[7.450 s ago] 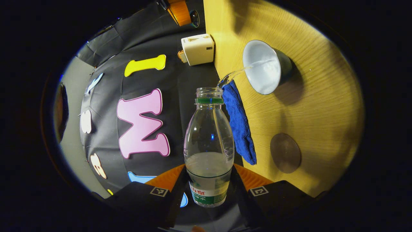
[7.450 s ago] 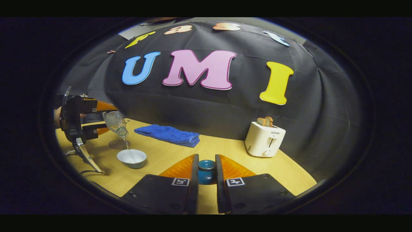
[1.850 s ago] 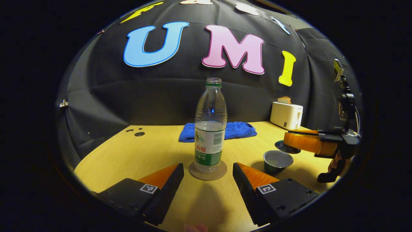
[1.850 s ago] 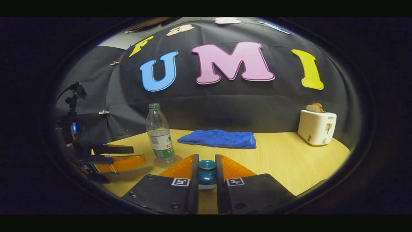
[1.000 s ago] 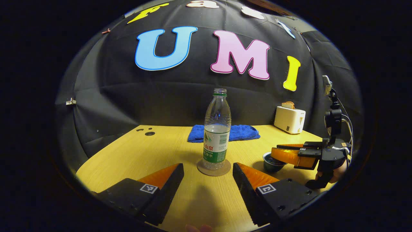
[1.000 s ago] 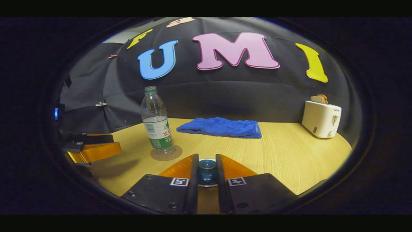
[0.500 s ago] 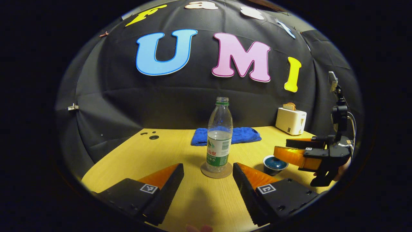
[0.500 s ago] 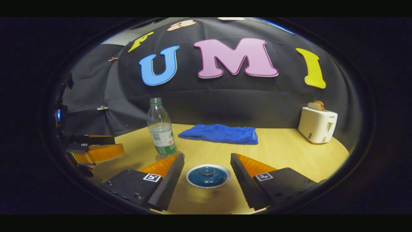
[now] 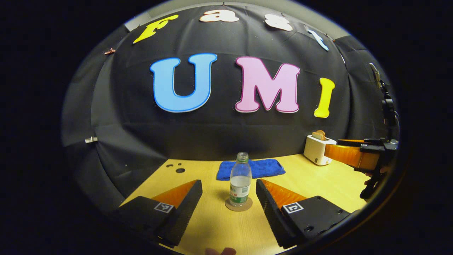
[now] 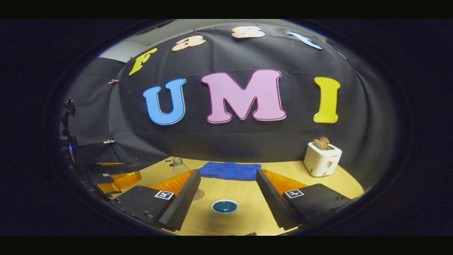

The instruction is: Open the teacup lid with one hand, grasp the water bottle and pour water into the teacup with the other hand; after pouring, place the water bottle on the coaster and then close the teacup lid.

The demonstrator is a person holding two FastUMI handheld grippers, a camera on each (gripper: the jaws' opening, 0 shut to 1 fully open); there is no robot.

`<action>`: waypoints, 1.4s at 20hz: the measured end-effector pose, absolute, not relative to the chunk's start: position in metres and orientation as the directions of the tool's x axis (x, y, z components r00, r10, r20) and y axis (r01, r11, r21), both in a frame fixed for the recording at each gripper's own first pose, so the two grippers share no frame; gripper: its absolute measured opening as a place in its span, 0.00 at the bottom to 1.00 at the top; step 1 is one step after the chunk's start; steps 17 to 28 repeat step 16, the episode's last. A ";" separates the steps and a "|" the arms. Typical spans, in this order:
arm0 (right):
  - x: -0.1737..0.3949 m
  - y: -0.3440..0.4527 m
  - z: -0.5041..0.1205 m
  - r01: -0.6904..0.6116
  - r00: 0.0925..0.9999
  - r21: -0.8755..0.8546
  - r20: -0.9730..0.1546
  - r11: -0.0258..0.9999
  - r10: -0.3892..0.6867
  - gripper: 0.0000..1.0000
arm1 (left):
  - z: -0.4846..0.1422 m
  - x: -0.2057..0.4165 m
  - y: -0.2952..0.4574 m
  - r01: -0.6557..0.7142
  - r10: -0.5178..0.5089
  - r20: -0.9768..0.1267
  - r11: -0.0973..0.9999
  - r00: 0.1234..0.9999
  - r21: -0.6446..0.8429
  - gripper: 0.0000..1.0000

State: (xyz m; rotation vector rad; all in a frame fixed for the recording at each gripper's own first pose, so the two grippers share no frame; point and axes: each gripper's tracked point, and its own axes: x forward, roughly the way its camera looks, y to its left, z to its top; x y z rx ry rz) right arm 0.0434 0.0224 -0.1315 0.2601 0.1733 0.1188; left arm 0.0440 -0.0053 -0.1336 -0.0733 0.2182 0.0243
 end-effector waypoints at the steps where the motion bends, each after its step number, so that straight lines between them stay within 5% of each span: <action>1: 0.038 0.020 -0.117 -0.095 0.980 0.257 -0.144 0.962 0.136 0.96 | -0.122 0.040 -0.006 -0.026 0.011 -0.208 0.997 0.978 -0.069 0.96; 9: 0.000 0.006 -0.032 -0.041 0.996 0.156 -0.073 0.987 0.053 0.96 | -0.075 0.015 0.010 -0.033 0.006 -0.189 0.989 0.982 -0.143 0.96; 28: -0.024 -0.007 -0.018 -0.003 0.998 0.114 -0.068 0.994 0.011 0.99 | -0.062 0.002 0.011 -0.015 -0.005 -0.165 0.993 0.986 -0.121 0.96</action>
